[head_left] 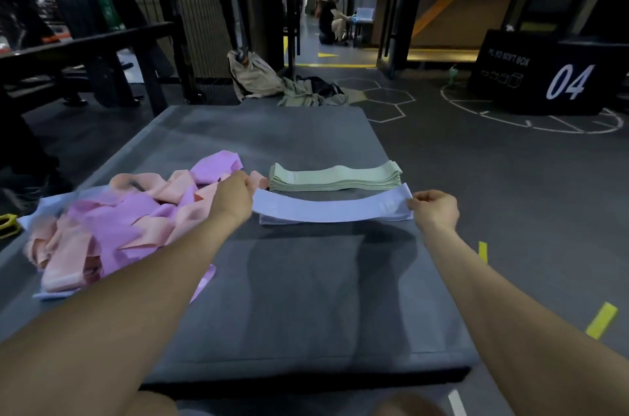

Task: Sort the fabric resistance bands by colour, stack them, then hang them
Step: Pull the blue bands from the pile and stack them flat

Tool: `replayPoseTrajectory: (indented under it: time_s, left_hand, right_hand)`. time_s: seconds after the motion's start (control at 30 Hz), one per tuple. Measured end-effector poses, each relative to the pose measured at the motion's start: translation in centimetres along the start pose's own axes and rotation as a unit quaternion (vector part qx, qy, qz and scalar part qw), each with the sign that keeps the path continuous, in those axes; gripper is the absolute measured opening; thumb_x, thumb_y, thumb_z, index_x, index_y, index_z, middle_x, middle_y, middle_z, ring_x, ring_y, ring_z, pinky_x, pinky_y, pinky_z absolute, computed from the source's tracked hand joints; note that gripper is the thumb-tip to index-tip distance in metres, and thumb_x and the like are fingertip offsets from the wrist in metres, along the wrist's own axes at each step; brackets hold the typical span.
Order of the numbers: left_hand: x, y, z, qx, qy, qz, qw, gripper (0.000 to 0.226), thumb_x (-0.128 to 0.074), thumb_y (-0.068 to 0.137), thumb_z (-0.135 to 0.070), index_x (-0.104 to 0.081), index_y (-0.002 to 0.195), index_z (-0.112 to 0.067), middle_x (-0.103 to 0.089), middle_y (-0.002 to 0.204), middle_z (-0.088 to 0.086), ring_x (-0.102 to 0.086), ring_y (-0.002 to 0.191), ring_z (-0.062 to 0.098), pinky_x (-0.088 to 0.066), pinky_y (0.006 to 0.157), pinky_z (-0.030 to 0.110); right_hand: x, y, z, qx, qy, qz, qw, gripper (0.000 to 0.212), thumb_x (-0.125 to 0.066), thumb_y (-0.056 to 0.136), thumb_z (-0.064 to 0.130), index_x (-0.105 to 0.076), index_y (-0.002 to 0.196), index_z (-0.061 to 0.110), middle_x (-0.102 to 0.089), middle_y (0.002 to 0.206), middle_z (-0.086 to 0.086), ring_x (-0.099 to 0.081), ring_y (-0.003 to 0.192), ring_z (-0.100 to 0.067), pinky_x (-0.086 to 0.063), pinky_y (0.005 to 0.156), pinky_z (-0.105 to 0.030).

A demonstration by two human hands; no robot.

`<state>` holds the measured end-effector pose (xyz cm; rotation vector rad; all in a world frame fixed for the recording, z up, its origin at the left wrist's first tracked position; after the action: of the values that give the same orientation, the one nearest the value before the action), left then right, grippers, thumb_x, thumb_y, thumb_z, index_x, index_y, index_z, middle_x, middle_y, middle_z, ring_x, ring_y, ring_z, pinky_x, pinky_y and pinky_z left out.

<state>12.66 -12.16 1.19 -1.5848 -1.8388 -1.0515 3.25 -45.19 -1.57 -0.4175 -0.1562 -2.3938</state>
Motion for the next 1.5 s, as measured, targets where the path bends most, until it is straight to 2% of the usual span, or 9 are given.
replayPoseTrajectory:
  time_s: [0.13,0.43,0.63,0.73,0.9,1.07,1.13,1.27,1.5]
  left_hand:
    - [-1.9,1.7,-0.3,-0.016,-0.017,0.014,1.0,0.013,-0.043,0.095,-0.004,-0.05,0.086,-0.011,-0.063,0.109,0.017,-0.046,0.083,0.022,-0.023,0.064,0.022]
    - [-4.6,3.6,1.4,-0.038,0.02,0.046,0.998,0.015,-0.052,0.092,-0.016,-0.063,0.098,-0.007,-0.067,0.098,0.015,-0.061,0.094,0.033,-0.046,0.081,0.033]
    - [-4.7,3.7,1.6,-0.044,0.027,0.038,0.998,0.017,-0.056,0.091,-0.02,-0.063,0.099,-0.007,-0.056,0.084,0.003,-0.058,0.086,0.029,-0.046,0.081,0.034]
    - [-5.1,3.8,2.1,-0.022,0.013,0.037,0.999,0.016,-0.058,0.091,-0.021,-0.06,0.095,-0.005,-0.057,0.089,0.009,-0.049,0.079,0.024,-0.039,0.071,0.028]
    - [-5.0,3.5,2.2,0.008,0.008,0.039,0.999,0.026,-0.043,0.098,-0.024,-0.057,0.09,-0.003,-0.053,0.084,0.014,-0.046,0.077,0.026,-0.031,0.066,0.029]
    - [-4.9,2.9,2.8,-0.024,-0.08,0.055,0.995,0.013,-0.051,0.094,-0.013,-0.057,0.097,-0.002,-0.059,0.09,0.013,-0.053,0.08,0.024,-0.034,0.061,0.02]
    - [-5.0,2.4,2.9,-0.03,-0.168,0.112,0.979,0.024,-0.063,0.087,-0.009,-0.053,0.109,-0.005,-0.057,0.1,0.007,-0.053,0.09,0.019,-0.039,0.069,0.01]
    - [-5.3,2.5,3.8,-0.036,-0.221,0.201,0.954,0.074,-0.081,0.067,-0.001,-0.042,0.13,-0.004,-0.05,0.129,0.004,-0.047,0.119,0.016,-0.036,0.103,0.024]
    - [-6.6,3.2,4.4,-0.054,-0.225,0.242,0.942,0.08,-0.084,0.058,0.004,-0.044,0.125,-0.013,-0.053,0.123,0.003,-0.053,0.118,0.021,-0.04,0.106,0.036]
  right_hand:
    - [-0.7,1.9,-0.3,0.013,-0.044,0.0,0.999,0.015,-0.058,0.082,0.003,-0.068,0.094,0.004,-0.06,0.083,-0.007,-0.054,0.079,-0.024,-0.04,0.069,-0.026]
    - [-1.8,3.0,-1.6,0.01,-0.076,-0.011,0.997,0.017,-0.057,0.085,0.005,-0.068,0.098,0.005,-0.067,0.099,-0.014,-0.053,0.081,-0.024,-0.041,0.072,-0.028]
    - [-2.1,3.4,-2.3,0.002,-0.086,-0.02,0.996,0.014,-0.06,0.085,0.007,-0.067,0.096,0.004,-0.067,0.099,-0.016,-0.054,0.081,-0.025,-0.044,0.072,-0.03]
    - [-2.1,3.5,-2.3,0.007,-0.099,-0.025,0.995,0.013,-0.06,0.085,0.007,-0.066,0.097,0.002,-0.066,0.101,-0.017,-0.055,0.083,-0.028,-0.042,0.072,-0.029]
    - [-3.6,2.4,0.0,0.144,-0.215,-0.031,0.966,0.025,-0.059,0.086,0.008,-0.058,0.11,0.003,-0.048,0.119,-0.015,-0.045,0.112,-0.032,-0.039,0.08,-0.034]
    - [-9.8,-0.8,2.8,0.291,-0.228,0.14,0.918,0.026,-0.063,0.083,0.009,-0.063,0.109,0.003,-0.055,0.112,-0.012,-0.05,0.109,-0.028,-0.039,0.087,-0.029]
    - [-12.5,-2.3,3.0,0.302,-0.245,0.234,0.891,0.035,-0.068,0.082,0.019,-0.062,0.114,0.006,-0.055,0.117,-0.011,-0.05,0.111,-0.026,-0.041,0.092,-0.031]
    - [-16.2,-4.3,3.4,0.329,-0.287,0.326,0.838,0.052,-0.075,0.076,0.033,-0.058,0.12,0.009,-0.052,0.123,-0.01,-0.045,0.118,-0.025,-0.039,0.096,-0.031]
    - [-19.7,-4.1,3.2,0.329,-0.325,0.388,0.797,0.075,-0.079,0.065,0.04,-0.05,0.13,0.016,-0.045,0.133,-0.008,-0.042,0.124,-0.026,-0.04,0.101,-0.041]
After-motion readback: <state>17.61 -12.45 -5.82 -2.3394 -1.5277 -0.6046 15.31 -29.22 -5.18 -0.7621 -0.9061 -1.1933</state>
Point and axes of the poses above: each hand's wrist, its own y-axis towards the middle knuckle, its own x-axis out of the back of the hand, z = x × y, the point moved 5 cm from there along y, towards the middle knuckle
